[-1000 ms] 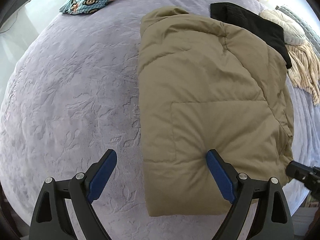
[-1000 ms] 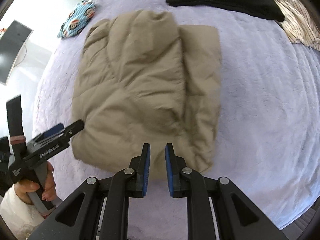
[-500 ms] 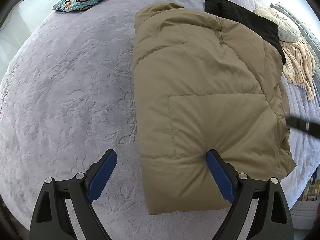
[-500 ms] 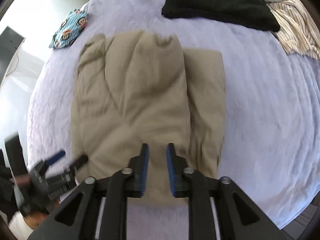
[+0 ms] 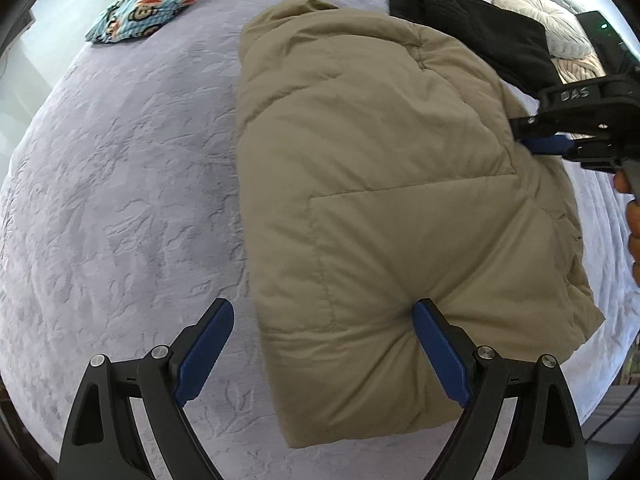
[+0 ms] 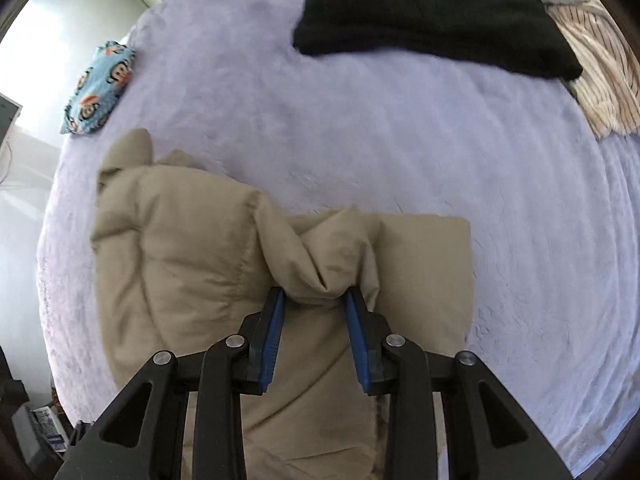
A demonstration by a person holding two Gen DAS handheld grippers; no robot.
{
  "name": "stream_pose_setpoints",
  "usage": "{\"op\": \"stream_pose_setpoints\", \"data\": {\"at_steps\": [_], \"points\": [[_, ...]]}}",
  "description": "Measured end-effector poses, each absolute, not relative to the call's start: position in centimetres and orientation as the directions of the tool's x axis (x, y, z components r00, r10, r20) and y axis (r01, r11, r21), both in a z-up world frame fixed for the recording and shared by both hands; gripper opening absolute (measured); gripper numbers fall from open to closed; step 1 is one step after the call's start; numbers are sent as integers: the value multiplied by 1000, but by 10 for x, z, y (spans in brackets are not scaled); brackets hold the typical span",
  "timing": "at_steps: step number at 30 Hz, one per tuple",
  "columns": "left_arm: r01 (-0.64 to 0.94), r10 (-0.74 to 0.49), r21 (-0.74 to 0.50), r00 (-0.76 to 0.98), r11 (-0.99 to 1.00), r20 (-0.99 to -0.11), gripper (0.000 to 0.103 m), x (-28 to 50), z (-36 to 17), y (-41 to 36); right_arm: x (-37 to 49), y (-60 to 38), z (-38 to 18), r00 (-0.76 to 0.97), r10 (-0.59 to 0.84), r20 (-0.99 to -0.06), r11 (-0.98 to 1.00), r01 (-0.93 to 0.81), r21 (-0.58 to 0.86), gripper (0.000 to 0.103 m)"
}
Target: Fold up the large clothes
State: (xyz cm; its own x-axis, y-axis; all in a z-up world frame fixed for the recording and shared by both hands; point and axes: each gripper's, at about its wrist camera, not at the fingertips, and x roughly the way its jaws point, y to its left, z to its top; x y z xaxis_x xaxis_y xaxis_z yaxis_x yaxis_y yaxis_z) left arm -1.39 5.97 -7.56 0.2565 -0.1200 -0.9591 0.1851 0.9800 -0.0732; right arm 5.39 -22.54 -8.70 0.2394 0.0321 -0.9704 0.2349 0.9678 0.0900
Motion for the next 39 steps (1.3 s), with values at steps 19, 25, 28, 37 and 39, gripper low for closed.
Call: {"op": "stream_pose_setpoints", "data": {"at_steps": [19,25,28,37,39], "points": [[210,-108,-60,222,976,-969,94,-4,-76,35,49,-240,-105,186,5,-982,971,234,49,34],[190,-102,-60,224,980,-969,94,-9,-73,38,21,-234,-83,208,12,-978,976,212,57,34],[186,-97,-55,229,981,-969,94,-14,-71,38,5,-234,-74,214,24,-976,975,209,70,34],[162,-94,-56,236,985,-967,94,-20,-58,44,-43,-235,-55,221,64,-973,969,221,114,34],[164,-95,-57,237,985,-967,94,-25,-54,44,-52,-236,-52,218,66,-974,967,225,116,34]]}}
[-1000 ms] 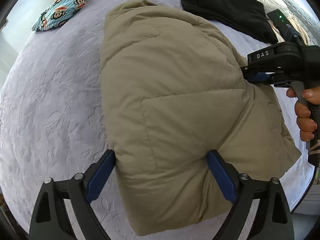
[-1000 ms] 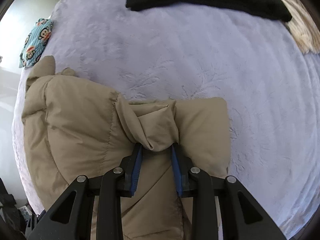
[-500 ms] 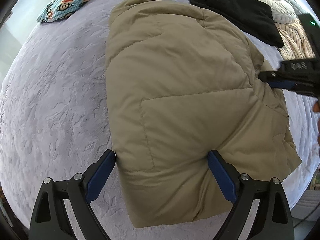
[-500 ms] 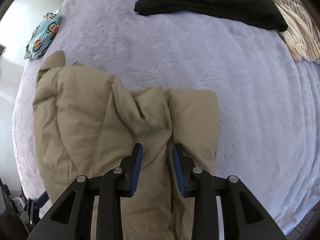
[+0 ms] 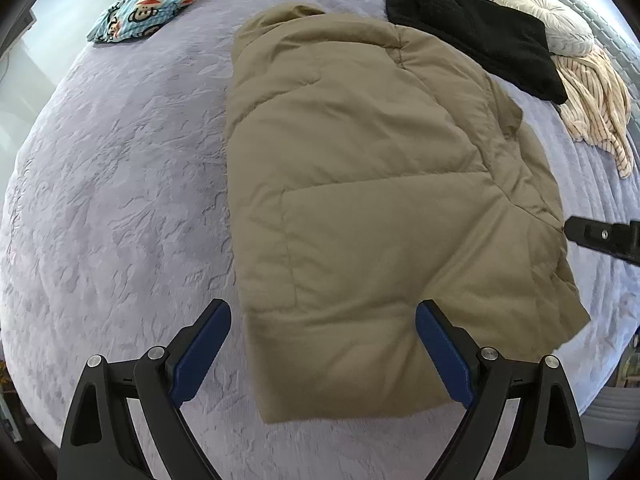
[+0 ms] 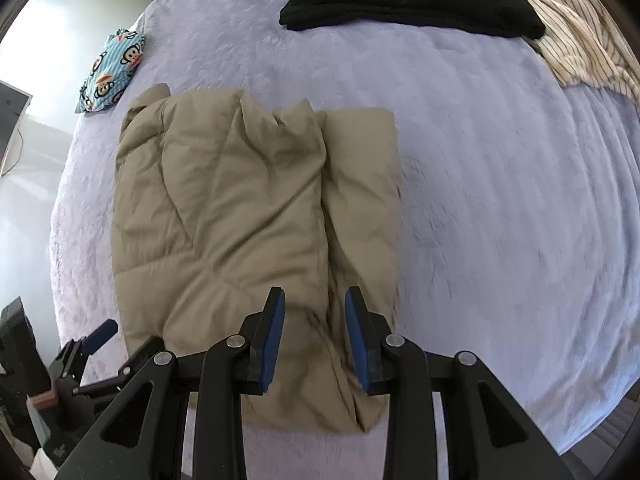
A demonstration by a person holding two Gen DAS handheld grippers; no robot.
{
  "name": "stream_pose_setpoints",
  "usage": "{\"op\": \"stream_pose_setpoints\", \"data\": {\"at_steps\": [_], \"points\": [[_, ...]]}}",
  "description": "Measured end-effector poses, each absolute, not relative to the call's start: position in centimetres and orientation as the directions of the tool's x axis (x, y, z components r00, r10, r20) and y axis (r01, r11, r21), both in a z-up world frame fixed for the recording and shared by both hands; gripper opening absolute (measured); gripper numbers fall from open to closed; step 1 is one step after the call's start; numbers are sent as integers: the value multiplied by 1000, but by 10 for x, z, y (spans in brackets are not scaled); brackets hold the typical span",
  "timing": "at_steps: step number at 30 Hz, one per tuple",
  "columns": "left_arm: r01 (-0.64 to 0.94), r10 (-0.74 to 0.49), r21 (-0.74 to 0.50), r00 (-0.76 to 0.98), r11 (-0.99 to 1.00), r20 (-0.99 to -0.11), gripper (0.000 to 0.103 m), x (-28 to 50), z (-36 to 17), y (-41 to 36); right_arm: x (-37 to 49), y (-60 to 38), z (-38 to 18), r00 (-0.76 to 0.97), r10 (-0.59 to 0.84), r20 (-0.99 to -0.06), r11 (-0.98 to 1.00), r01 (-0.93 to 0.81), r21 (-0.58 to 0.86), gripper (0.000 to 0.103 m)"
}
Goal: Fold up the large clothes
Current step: 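Release the jacket and lift both tools away from the bundle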
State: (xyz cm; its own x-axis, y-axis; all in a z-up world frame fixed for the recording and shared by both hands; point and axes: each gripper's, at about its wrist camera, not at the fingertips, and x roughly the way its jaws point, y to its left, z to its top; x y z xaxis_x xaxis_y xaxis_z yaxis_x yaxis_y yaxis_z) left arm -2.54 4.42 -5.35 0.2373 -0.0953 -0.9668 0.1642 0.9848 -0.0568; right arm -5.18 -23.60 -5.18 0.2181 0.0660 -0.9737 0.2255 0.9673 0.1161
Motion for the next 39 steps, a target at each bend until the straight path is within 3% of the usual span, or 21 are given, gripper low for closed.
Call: {"op": "stream_pose_setpoints", "data": {"at_steps": [12,13,18,22,26,36,38,39], "points": [[137,-79,-40,291,990,-953,95,-62,0,44,-95,-233,-22,236,80,-968,973,193,128,41],[132,-75,-36,299,991,-951,103,-64,4,45,-97,-233,-20,238,80,-968,973,191,128,41],[111,-41,-3,341,994,-939,103,-79,25,48,-109,-229,-4,262,74,-962,978,169,121,48],[82,11,48,397,995,-918,103,-88,52,49,-117,-223,17,291,52,-955,986,137,96,58],[50,6,30,429,998,-903,103,-91,77,55,-124,-209,45,352,17,-936,995,87,51,81],[-3,28,31,482,1000,-876,103,-103,118,53,-136,-191,84,462,-50,-886,997,69,-20,84],[-1,31,35,487,999,-873,103,-104,123,51,-138,-191,89,478,-69,-876,996,79,-35,100],[1,32,38,489,999,-872,103,-106,125,50,-139,-190,90,487,-67,-871,996,79,-32,103]]}}
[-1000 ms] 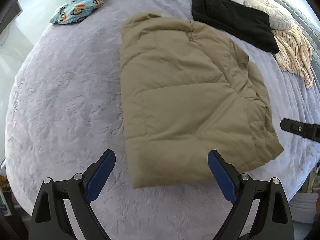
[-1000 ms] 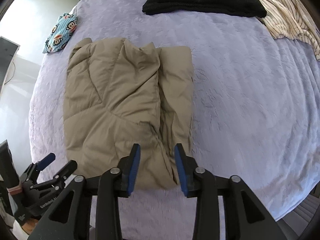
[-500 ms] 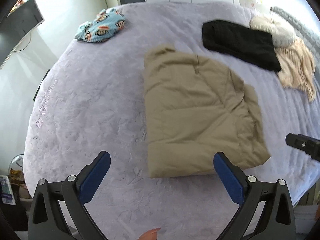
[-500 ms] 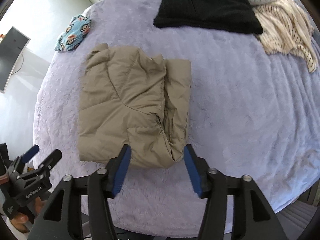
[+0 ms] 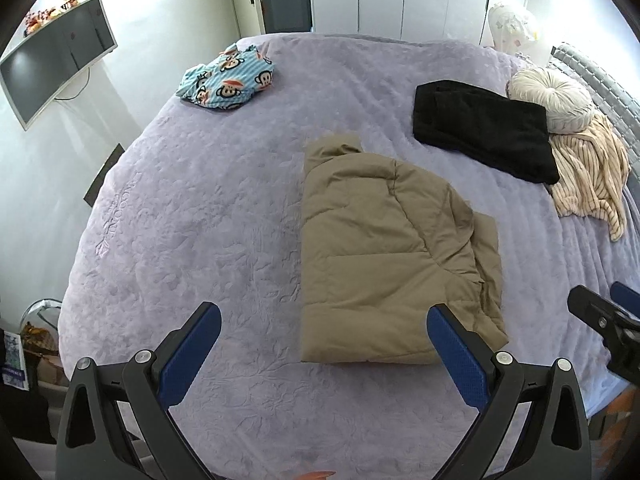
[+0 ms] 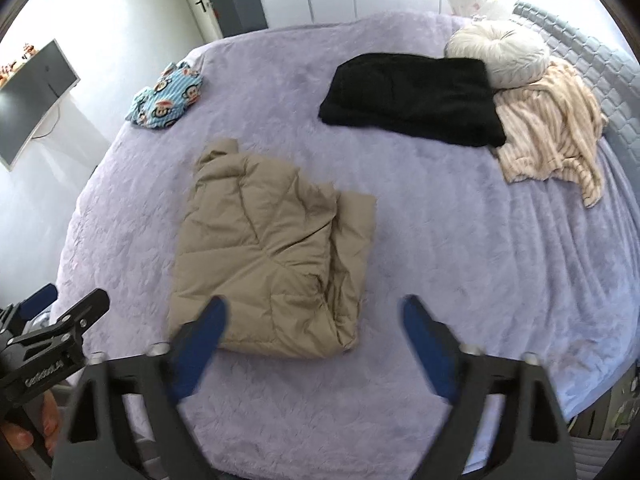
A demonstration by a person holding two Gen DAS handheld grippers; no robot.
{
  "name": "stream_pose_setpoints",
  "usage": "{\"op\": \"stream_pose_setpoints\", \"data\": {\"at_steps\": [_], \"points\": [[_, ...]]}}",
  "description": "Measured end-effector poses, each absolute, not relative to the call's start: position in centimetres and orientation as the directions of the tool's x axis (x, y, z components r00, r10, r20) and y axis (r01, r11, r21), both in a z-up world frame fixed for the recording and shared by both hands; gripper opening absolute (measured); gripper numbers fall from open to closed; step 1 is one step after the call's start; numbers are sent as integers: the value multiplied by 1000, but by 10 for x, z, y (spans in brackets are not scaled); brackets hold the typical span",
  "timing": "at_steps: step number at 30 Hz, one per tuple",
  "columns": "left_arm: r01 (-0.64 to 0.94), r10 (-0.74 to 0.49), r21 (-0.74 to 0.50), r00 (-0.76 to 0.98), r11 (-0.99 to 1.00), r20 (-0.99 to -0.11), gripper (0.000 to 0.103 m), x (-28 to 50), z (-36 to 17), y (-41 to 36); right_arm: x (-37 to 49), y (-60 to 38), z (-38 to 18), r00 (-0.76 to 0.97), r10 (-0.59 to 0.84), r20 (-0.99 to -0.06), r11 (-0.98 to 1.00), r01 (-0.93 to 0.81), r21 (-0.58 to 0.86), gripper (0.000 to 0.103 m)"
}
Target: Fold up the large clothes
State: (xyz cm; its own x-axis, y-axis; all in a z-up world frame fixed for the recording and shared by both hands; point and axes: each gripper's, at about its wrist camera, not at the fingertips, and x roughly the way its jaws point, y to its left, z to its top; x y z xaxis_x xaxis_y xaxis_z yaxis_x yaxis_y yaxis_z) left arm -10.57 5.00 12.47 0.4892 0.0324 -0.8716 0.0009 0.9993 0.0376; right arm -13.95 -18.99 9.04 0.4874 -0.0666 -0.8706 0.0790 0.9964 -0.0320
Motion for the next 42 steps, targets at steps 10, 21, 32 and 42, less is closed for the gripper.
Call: {"op": "stream_pose_setpoints", "data": {"at_steps": [10,21,32,42], "points": [[-13,47,47,513,999,-857,103,-118,141,49,-148,-183,104,495,-52,-867,997,67,-21,103],[-36,46,31,525,999,-850,103,-126,150,55,-154,-182,108,493,-72,-867,996,89,-32,103],[-37,45,30,526,999,-850,103,-127,151,57,-156,-182,108,490,-78,-868,994,101,-32,103],[-38,45,30,526,999,-850,103,-128,151,57,-157,-182,108,489,-79,-868,994,103,-32,103]]}}
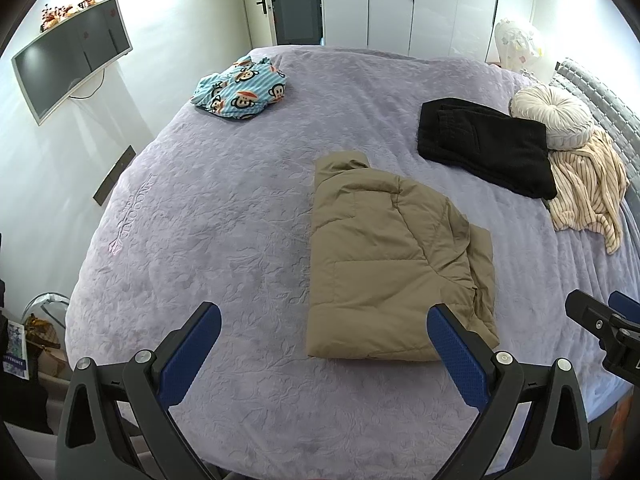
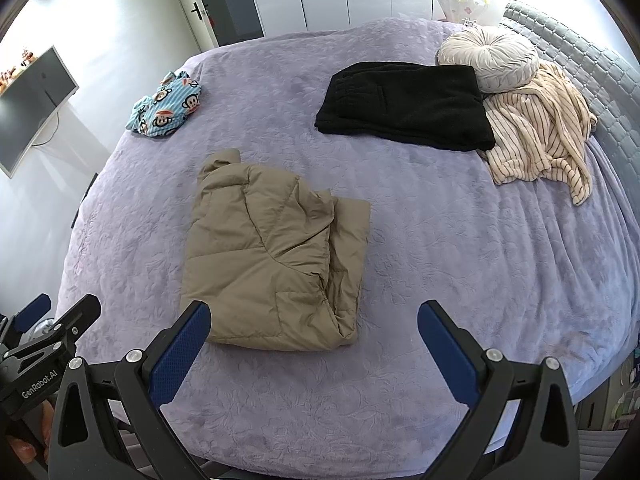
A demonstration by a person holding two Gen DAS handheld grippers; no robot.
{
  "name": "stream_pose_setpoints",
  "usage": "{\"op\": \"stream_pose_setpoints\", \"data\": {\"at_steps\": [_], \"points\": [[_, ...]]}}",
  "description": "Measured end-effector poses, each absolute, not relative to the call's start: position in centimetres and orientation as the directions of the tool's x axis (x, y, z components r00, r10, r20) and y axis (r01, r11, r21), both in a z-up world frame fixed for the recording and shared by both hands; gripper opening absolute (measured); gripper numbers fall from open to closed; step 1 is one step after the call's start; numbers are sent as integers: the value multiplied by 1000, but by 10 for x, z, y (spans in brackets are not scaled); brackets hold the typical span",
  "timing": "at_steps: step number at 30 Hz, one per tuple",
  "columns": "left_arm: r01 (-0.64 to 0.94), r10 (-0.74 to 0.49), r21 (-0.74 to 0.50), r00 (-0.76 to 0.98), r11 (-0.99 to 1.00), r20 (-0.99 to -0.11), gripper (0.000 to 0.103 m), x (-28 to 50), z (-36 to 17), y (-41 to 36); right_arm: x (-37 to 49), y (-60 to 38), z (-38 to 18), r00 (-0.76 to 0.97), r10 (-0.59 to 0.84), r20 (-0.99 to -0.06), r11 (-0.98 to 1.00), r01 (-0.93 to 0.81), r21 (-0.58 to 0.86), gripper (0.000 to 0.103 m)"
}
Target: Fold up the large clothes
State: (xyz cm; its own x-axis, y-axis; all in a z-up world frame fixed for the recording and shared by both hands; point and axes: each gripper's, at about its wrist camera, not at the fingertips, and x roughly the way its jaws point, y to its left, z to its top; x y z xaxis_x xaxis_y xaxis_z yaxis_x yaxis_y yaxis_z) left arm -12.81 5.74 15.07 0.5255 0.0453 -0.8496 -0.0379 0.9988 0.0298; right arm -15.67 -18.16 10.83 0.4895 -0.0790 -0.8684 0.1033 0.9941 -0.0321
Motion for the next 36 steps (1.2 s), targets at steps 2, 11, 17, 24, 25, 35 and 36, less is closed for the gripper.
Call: {"op": "stream_pose_setpoints", "data": {"at_steps": [2,11,17,24,25,35,36], "points": [[-39,46,31,526,999,-849,103,-128,151,57,-156,-182,108,489,-77,-869,994,102,-31,103],[-48,54,34,526,998,-849,103,-133,151,58,-157,-181,108,489,-79,-869,994,103,-32,103],[-48,54,33,526,998,-849,103,-133,151,58,-157,-181,108,489,-79,-868,994,104,-32,103],[-46,53,34,525,998,-849,103,-132,151,59,-156,-181,109,489,-78,-869,994,103,-31,103],[-47,53,34,525,998,-849,103,-133,151,59,-156,-181,109,489,-78,-869,994,103,-31,103],[-47,53,34,526,998,-849,103,-133,151,59,-156,-181,109,488,-77,-869,994,101,-31,103],[-46,53,33,525,998,-849,103,-132,151,59,-156,-181,109,488,-77,-869,994,102,-31,103]]}}
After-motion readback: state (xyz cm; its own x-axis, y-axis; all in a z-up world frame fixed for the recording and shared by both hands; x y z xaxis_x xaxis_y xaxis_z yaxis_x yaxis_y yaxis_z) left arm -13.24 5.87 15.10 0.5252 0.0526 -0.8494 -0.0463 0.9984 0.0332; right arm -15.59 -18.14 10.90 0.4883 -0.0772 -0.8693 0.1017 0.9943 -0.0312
